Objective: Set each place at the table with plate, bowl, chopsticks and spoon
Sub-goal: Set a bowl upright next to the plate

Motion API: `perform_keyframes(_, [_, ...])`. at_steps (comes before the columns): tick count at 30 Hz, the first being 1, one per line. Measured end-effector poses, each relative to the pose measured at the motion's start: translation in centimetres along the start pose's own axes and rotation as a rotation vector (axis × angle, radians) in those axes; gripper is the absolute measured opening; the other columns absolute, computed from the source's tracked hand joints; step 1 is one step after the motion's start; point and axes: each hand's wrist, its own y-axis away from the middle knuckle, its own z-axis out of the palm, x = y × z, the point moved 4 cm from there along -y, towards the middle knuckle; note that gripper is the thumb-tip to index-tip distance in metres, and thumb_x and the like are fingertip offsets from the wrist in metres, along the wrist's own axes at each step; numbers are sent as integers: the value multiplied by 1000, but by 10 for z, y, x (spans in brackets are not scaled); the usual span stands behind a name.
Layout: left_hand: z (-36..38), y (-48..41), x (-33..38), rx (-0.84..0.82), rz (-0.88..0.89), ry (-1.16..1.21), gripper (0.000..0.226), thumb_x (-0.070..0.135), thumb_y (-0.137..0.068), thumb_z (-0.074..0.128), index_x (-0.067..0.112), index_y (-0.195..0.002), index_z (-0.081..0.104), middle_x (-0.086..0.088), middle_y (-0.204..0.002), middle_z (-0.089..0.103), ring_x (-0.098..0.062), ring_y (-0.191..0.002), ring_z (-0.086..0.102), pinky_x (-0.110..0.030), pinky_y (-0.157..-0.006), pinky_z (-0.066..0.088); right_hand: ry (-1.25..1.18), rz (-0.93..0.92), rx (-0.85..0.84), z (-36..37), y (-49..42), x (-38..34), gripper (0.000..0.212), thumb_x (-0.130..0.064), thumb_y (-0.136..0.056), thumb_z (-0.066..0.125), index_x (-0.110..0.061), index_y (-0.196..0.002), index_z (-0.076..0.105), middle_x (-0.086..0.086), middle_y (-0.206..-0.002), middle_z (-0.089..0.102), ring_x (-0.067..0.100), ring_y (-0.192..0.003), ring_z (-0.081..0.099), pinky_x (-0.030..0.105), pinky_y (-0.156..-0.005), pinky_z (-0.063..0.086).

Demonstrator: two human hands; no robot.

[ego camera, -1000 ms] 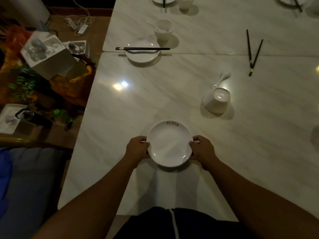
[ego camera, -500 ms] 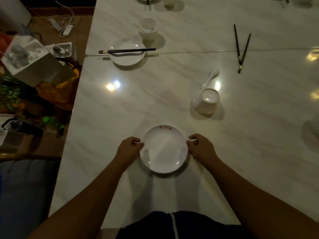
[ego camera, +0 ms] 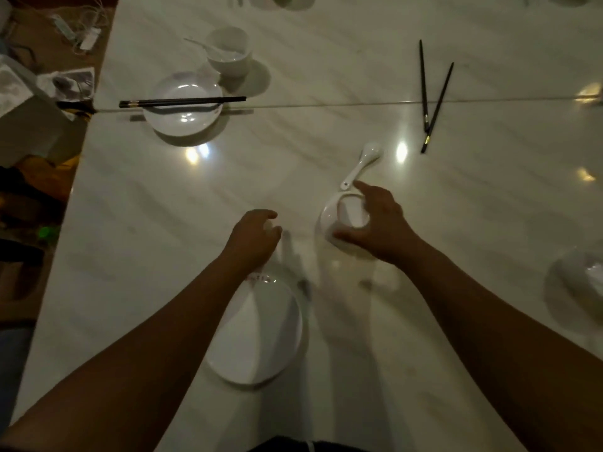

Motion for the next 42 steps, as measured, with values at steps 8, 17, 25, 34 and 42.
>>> perform_keyframes(8, [38, -13, -6, 3, -1, -255, 55, 28, -86, 58, 21, -138, 40, -16, -157, 14, -36, -145, 8, -43, -119, 10, 136, -32, -168, 15, -21, 11, 102, -40, -68, 80, -43, -146, 15, 3, -156, 9, 33, -142, 14, 49, -112, 27])
perform_keyframes(17, [28, -2, -9, -35, 29, -181, 47, 25, -91, 55, 15, -136, 47, -13, -155, 24, -30, -144, 18, -36, -119, 14, 66, -35, -65, 18, -21, 16, 98, -42, -64, 80, -37, -144, 23, 5, -146, 25, 35, -130, 32, 42, -109, 29])
perform_keyframes(25, [-2, 40, -28, -6, 18, -70, 40, 21, -93, 54, 13, -132, 50, -10, -137, 48, -25, -125, 47, -31, -105, 29, -317, 74, 48, 20, -4, 2, 97, -34, -64, 85, -26, -145, 31, 6, -144, 38, 24, -131, 38, 36, -108, 35])
perform_keyframes(34, [-31, 110, -97, 105, -298, -24, 36, 25, -94, 51, 15, -129, 51, -19, -126, 43, -37, -118, 43, -40, -99, 36, -1087, 332, -231, 39, 34, -45, 39, -38, -87, 60, -34, -124, 51, 2, -122, 53, 31, -107, 56, 43, -82, 51])
perform_keyframes(42, [-20, 141, -118, 34, -360, 130, 20, 11, -91, 50, 10, -105, 64, -10, -101, 69, -20, -85, 58, -23, -74, 37, -1180, 555, -336, 88, 70, -59, 72, -63, -75, 60, -20, -132, 49, 11, -116, 55, 27, -75, 61, 30, -55, 49])
